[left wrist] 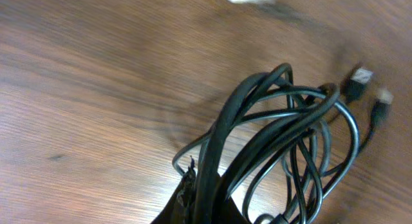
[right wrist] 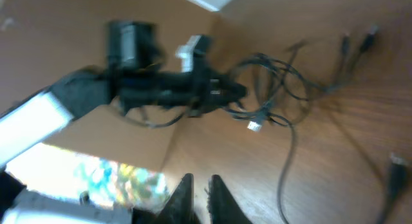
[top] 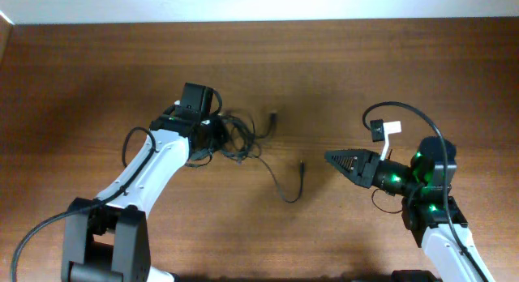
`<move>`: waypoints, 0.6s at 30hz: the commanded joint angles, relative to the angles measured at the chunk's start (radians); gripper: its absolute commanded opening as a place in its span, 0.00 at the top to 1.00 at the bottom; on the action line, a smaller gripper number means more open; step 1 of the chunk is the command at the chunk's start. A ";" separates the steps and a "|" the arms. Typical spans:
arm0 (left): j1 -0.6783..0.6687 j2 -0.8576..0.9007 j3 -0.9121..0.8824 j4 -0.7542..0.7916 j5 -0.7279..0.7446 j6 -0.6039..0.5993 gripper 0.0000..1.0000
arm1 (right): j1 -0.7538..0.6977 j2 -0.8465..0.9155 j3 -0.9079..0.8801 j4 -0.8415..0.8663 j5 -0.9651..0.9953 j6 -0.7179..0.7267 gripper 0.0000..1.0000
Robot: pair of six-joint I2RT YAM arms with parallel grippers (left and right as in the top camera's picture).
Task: Untangle cables
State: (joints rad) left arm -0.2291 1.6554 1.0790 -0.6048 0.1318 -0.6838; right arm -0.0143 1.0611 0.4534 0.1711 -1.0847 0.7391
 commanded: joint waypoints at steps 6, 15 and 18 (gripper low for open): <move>-0.163 -0.010 0.002 0.188 0.407 0.462 1.00 | 0.009 -0.005 0.006 -0.311 0.177 -0.029 0.70; -0.298 -0.012 0.003 0.322 0.508 0.480 1.00 | 0.172 -0.004 0.005 -0.438 0.449 0.029 0.48; -0.298 -0.047 0.003 0.324 0.677 0.585 1.00 | 0.172 0.011 0.005 -0.444 0.457 0.029 0.48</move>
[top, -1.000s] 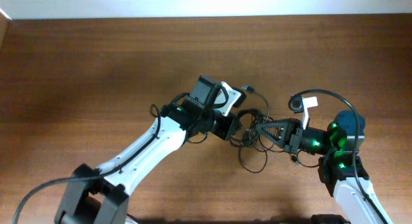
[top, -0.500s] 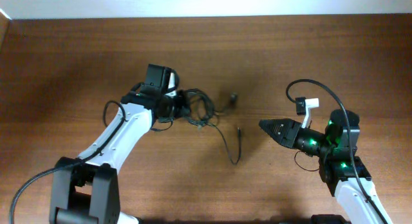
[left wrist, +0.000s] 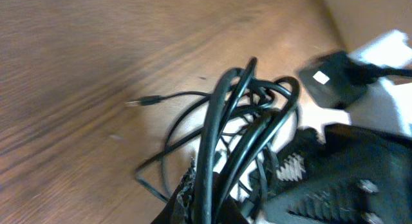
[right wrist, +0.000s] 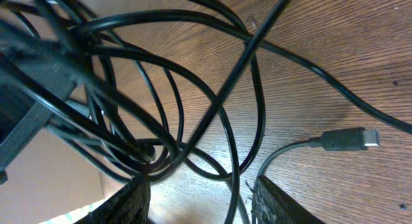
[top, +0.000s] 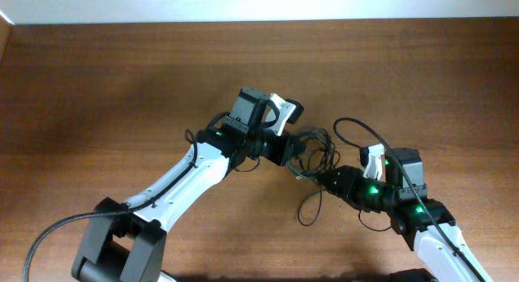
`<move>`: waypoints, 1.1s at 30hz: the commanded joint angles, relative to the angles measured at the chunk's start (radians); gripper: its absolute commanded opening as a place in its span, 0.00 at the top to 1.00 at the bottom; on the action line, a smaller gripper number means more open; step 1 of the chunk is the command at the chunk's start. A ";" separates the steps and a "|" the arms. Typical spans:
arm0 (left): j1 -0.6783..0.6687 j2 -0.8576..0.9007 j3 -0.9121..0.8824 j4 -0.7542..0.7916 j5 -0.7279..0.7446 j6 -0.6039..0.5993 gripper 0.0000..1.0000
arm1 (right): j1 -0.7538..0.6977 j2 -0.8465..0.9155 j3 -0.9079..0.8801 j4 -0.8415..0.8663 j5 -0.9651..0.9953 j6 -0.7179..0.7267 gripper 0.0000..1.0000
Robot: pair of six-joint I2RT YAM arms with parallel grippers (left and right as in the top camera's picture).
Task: Untangle cables
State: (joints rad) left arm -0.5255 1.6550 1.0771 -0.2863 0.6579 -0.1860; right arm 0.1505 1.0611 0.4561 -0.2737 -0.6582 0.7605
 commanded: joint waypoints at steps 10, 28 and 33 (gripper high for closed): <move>0.005 -0.068 0.005 0.027 0.509 0.158 1.00 | 0.006 0.158 0.002 0.012 0.204 0.034 0.47; 0.149 -0.068 0.005 0.017 0.523 0.202 1.00 | -0.078 -0.322 0.132 -0.135 -0.116 -0.162 0.35; 0.055 -0.068 0.005 0.055 0.452 0.201 1.00 | -0.078 -0.258 0.132 -0.165 -0.090 -0.162 0.46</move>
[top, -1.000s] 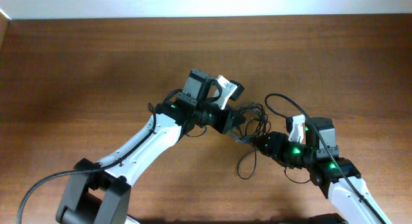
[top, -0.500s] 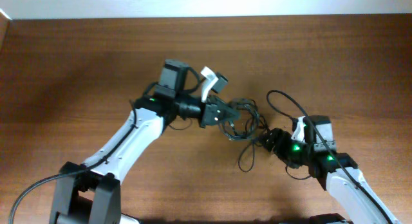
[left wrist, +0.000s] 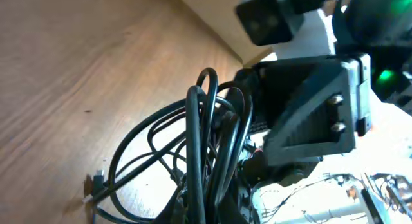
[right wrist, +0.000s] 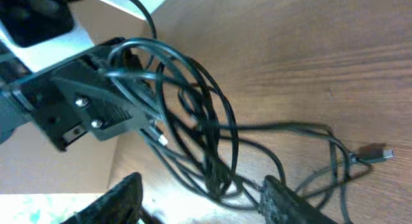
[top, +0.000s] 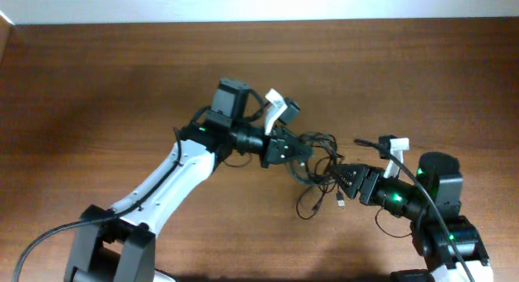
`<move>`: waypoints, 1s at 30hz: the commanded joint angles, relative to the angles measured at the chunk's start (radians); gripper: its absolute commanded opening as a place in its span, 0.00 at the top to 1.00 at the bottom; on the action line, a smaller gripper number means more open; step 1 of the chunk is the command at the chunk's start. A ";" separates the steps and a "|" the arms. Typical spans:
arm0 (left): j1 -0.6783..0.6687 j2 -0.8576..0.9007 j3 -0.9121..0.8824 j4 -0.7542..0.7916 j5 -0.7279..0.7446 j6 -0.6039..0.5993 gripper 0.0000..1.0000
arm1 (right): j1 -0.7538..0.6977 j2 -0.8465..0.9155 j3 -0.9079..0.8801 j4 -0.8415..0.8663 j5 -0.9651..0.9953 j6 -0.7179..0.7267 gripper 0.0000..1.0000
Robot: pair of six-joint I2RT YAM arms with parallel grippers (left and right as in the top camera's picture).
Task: Untangle cables
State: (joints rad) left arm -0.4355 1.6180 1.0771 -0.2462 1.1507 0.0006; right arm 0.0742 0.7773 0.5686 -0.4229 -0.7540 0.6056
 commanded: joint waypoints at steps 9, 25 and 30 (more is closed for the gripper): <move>-0.118 -0.031 0.005 0.267 0.384 -0.079 1.00 | -0.002 0.269 0.019 -0.076 0.383 0.061 0.57; 0.204 -0.059 0.004 0.223 0.354 -0.131 1.00 | -0.004 0.327 0.021 -0.093 0.522 0.090 0.57; 0.085 -0.059 0.004 0.090 0.093 -0.092 1.00 | -0.003 0.327 0.021 -0.056 0.292 0.090 0.61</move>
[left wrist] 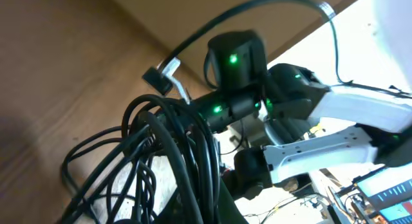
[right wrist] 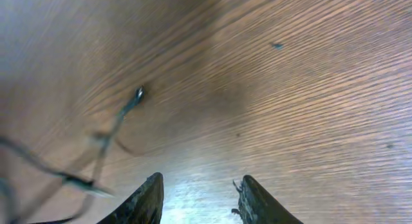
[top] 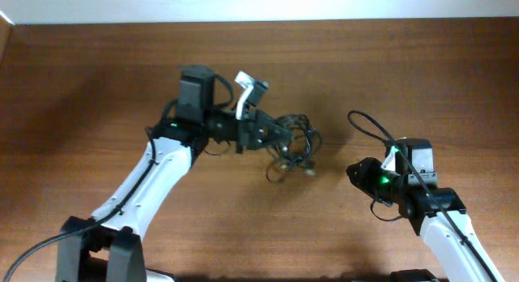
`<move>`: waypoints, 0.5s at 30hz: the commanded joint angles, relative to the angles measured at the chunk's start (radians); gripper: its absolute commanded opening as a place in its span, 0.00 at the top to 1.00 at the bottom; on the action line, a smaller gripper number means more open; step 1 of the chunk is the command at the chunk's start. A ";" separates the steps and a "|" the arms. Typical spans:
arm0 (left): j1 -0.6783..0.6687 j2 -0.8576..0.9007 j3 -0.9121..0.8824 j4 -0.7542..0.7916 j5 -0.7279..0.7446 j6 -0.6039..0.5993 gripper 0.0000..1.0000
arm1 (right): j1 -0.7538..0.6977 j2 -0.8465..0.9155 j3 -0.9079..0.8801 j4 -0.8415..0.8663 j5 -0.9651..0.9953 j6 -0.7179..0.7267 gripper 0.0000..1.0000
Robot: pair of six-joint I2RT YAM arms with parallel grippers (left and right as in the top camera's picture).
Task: Untangle cables
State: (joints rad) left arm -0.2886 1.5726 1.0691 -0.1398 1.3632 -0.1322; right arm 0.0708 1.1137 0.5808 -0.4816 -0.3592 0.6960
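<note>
A tangled bundle of black cables (top: 293, 140) hangs from my left gripper (top: 272, 132), which is shut on it above the middle of the table. One loop (top: 274, 173) and a small plug (top: 310, 171) droop from the bundle. In the left wrist view the thick strands (left wrist: 187, 140) run down into the left gripper (left wrist: 206, 208). My right gripper (top: 355, 172) sits to the right of the bundle, apart from it. It is open (right wrist: 201, 201) over bare wood, with only a blurred cable end (right wrist: 137, 93) ahead of it.
The brown wooden table (top: 97, 71) runs to a pale wall along the back. The right arm's own black lead (top: 366, 125) loops above its wrist. A white camera mount (top: 247, 82) sticks out of the left wrist.
My right gripper, then open right at the bundle, now sits back to the right, empty. The left gripper has shifted up and left with the bundle still in it.
First my left gripper held the bundle left of centre, loose ends lying on the table, with the right gripper far off and nearly shut. Then the bundle was at mid-table with the right gripper open against it. Now the two grippers are apart.
</note>
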 commanded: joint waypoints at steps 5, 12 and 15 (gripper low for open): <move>-0.135 -0.014 0.012 -0.046 -0.280 0.080 1.00 | 0.001 -0.020 0.008 0.001 -0.284 -0.065 0.62; -0.135 -0.013 0.012 -0.147 -0.342 0.080 1.00 | 0.001 -0.219 0.008 -0.140 -0.315 -0.087 0.63; -0.135 -0.013 0.012 -0.185 -0.264 0.077 1.00 | 0.001 -0.356 0.008 -0.207 -0.315 -0.098 0.63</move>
State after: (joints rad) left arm -0.4244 1.5726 1.0698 -0.3180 1.0332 -0.0711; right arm 0.0708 0.8368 0.5808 -0.6682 -0.6575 0.6228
